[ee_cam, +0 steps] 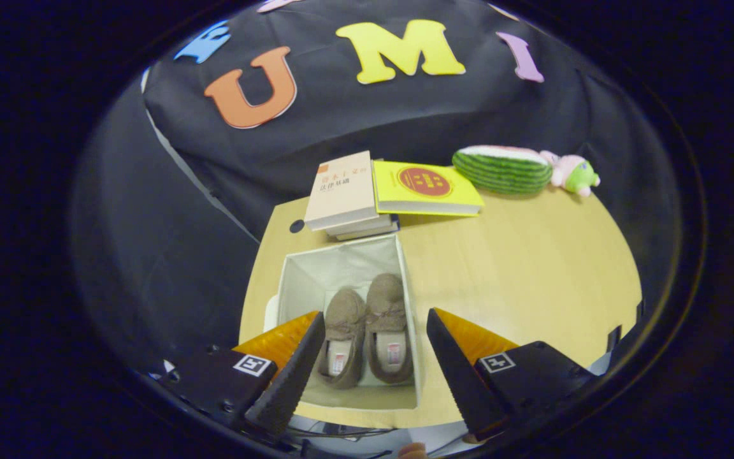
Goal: Open the storage box then place both shoes into the box .Put the left shoe in first, then the right shoe, with the right side of both shoes facing outward in a uniform manner.
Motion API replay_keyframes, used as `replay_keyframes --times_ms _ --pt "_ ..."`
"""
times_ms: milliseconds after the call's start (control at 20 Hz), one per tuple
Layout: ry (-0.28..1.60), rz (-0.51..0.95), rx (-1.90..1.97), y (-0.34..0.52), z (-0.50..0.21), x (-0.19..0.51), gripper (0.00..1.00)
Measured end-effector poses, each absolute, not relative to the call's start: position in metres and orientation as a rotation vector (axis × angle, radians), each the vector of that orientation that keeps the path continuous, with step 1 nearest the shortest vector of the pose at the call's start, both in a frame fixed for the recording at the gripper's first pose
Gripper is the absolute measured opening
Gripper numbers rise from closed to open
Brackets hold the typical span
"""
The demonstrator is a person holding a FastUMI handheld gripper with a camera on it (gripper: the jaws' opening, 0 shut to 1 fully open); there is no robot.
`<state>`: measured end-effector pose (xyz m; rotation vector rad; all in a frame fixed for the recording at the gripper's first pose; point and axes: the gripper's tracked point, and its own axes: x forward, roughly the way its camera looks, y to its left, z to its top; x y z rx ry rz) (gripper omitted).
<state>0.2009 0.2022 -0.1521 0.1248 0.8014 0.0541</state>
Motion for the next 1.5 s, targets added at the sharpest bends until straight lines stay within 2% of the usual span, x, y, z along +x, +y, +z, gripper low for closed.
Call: replay_keyframes --times_ms 350,500,850,1100,1500 --pt "0.553 0.016 0.129 0.151 -0.068 0.203 1.00" --pt "0.366 -0.021 0.169 0.110 -0.012 0.210 1.00" --pt "0.158 -0.049 0.071 0.056 0.062 0.184 1.00" --pt "0.185 0.028 0.084 0.056 0.042 0.141 1.00" --pt "0.028 0.013 0.082 0.034 0.005 0.063 1.00"
